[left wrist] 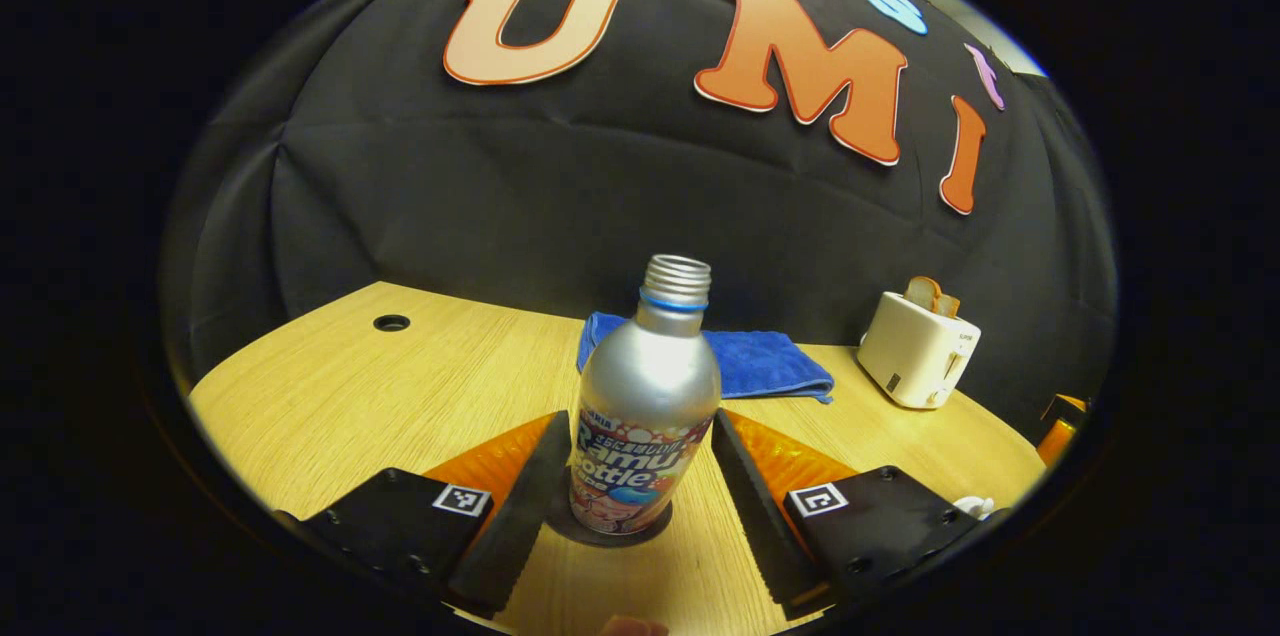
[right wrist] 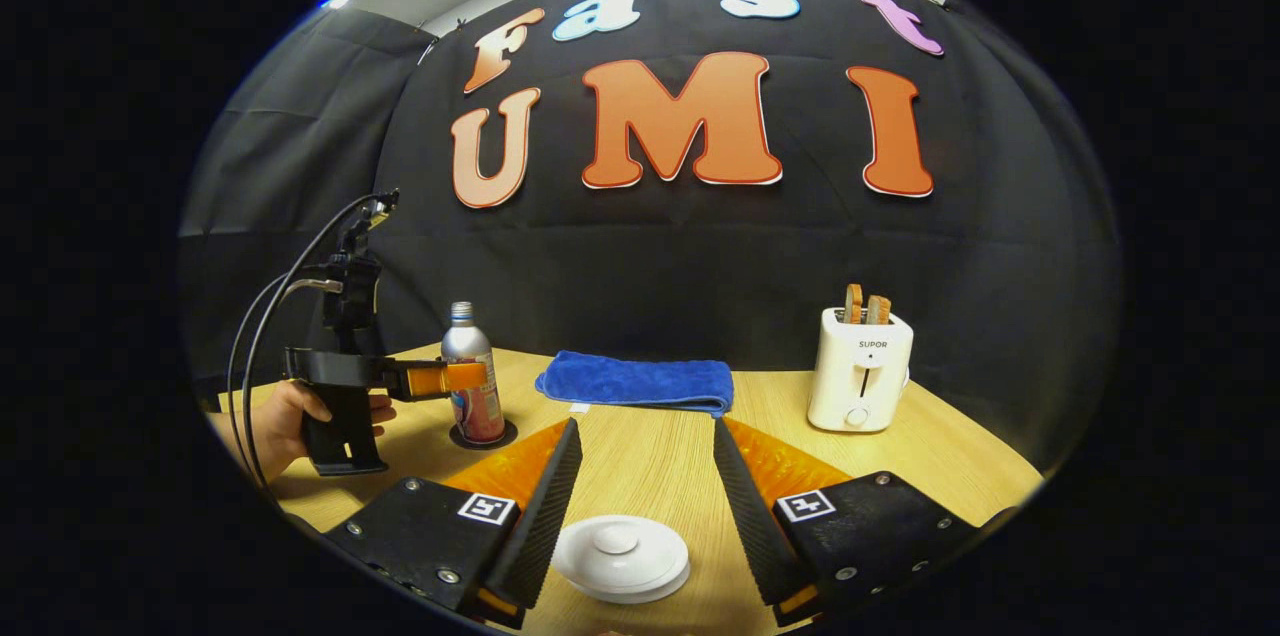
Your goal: Open the teacup lid with one hand, grasp the water bottle and pour water into the teacup with the other hand; after pouring, place the water bottle on the coaster and then close the teacup lid.
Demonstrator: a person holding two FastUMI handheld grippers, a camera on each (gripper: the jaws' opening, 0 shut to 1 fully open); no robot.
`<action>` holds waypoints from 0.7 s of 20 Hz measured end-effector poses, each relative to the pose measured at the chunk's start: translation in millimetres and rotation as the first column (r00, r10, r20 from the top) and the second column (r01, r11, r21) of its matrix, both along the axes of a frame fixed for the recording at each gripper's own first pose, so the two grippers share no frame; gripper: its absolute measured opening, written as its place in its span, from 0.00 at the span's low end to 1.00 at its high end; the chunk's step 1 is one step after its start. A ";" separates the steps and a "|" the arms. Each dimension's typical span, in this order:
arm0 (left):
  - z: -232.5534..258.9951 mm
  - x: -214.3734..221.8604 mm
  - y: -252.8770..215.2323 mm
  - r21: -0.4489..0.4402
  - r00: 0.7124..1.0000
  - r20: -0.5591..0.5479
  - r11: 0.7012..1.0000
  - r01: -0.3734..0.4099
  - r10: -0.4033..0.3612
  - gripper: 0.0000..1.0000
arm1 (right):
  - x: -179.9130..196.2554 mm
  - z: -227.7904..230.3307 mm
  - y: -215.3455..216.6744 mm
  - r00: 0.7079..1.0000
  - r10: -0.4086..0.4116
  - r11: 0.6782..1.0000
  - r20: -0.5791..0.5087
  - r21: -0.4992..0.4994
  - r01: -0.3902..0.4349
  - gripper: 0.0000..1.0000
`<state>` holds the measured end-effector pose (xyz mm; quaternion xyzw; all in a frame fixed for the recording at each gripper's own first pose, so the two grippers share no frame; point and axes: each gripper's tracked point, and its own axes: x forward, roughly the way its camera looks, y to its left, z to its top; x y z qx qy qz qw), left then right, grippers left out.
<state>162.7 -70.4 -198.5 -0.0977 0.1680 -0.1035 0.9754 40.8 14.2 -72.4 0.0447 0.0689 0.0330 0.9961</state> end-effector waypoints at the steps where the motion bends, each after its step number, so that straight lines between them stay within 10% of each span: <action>1: 4.9 -4.0 2.0 0.013 1.000 0.013 1.000 -0.003 0.003 0.93 | -1.9 2.8 1.0 1.000 -0.003 1.000 0.006 -0.001 0.003 0.80; 14: 132.5 -93.2 38.7 0.058 0.956 0.281 0.993 -0.099 0.079 0.93 | -22.9 74.7 11.8 0.990 -0.042 0.997 0.138 -0.064 0.051 0.82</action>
